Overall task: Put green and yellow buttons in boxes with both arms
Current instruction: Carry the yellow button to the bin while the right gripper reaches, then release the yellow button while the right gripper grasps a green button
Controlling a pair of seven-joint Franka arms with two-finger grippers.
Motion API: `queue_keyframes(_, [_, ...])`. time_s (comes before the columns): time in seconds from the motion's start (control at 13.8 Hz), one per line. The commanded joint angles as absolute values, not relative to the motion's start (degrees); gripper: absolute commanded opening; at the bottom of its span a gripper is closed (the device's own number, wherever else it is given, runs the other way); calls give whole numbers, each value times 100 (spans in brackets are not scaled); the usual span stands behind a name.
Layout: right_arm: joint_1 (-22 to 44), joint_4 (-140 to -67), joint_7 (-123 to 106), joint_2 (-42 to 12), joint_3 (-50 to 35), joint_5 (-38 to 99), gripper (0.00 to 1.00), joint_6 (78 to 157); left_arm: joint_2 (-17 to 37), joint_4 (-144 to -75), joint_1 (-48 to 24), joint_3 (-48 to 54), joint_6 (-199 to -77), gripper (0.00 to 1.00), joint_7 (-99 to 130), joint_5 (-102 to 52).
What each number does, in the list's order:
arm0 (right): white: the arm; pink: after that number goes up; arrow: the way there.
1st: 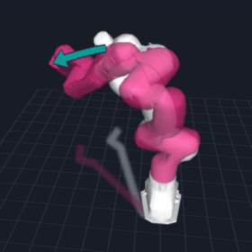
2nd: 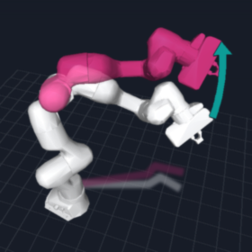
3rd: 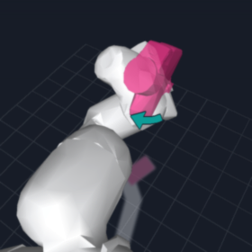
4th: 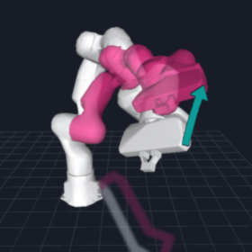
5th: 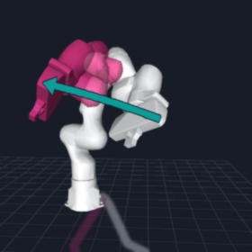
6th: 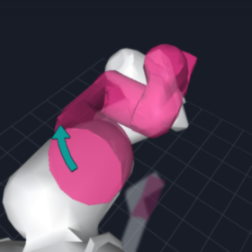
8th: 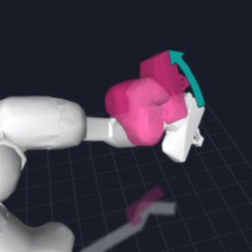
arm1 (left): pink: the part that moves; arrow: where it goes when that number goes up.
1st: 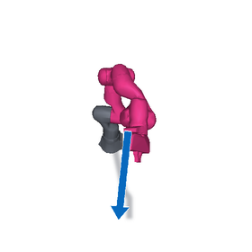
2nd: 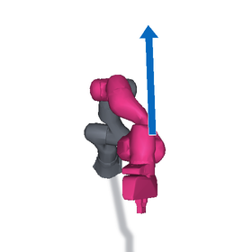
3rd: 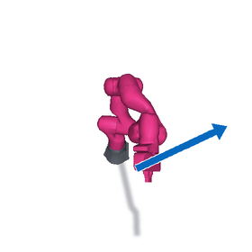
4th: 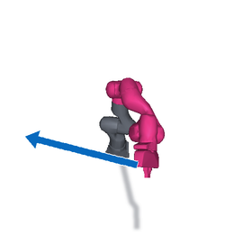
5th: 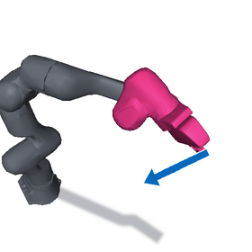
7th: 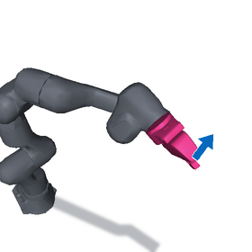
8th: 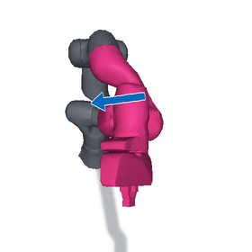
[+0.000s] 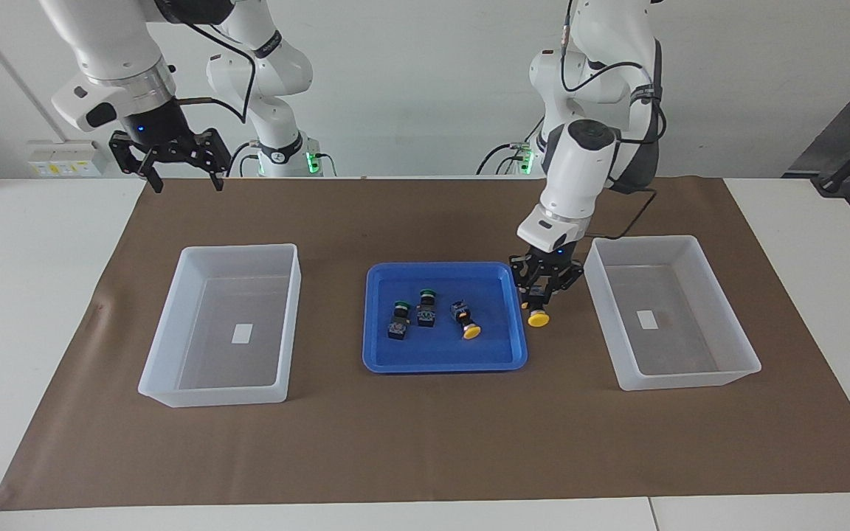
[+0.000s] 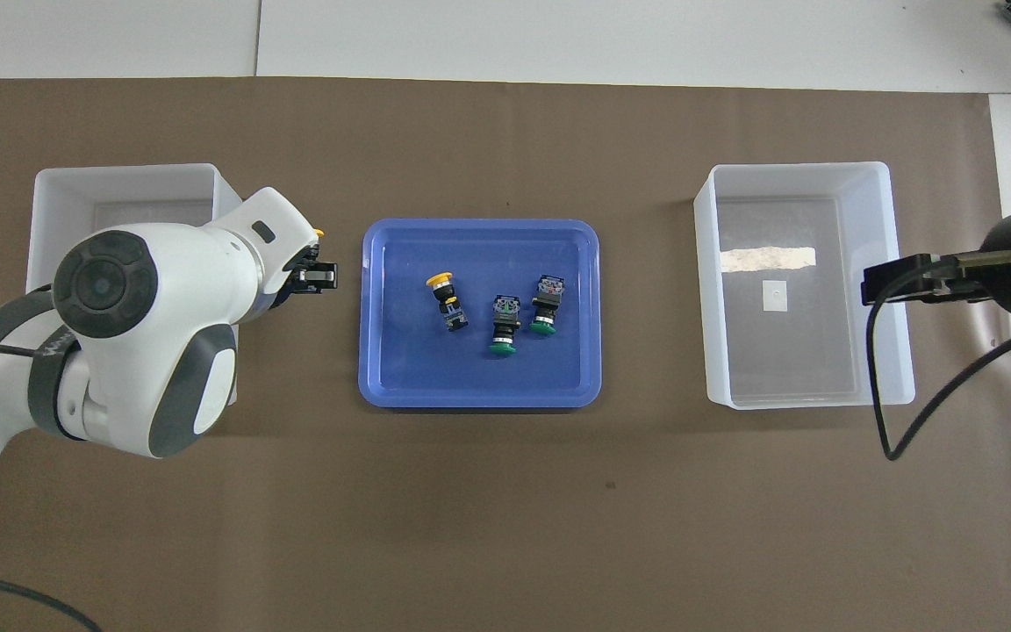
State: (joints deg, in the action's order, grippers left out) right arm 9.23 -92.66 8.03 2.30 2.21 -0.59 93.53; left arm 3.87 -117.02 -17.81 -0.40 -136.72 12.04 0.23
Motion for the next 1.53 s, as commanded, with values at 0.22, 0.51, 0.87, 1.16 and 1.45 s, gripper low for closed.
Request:
queue_keyframes(0.22, [1747, -9325, 2397, -727, 176, 132, 100, 10580, 589, -11338, -416, 26, -13946, 0, 38, 97])
queue_keyframes(0.51, [2126, -9264, 2865, -1510, 176, 350, 100, 11651, 781, -11522, 149, 26, -14369, 0, -895, 88])
queue_keyframes(0.87, [2592, -9018, 3479, -2459, 176, 361, 100, 12681, 1353, -11487, 439, 9, -15046, 0, -896, 88])
queue_keyframes(1.16, [2996, -8886, 3955, -3084, 176, 272, 100, 12927, 1818, -11470, 518, 9, -15722, 0, -862, 79])
queue_keyframes(1.45, [2980, -9157, 3920, -3103, 176, 89, 100, 12990, 1916, -11426, 510, 9, -15855, 27, -888, 97])
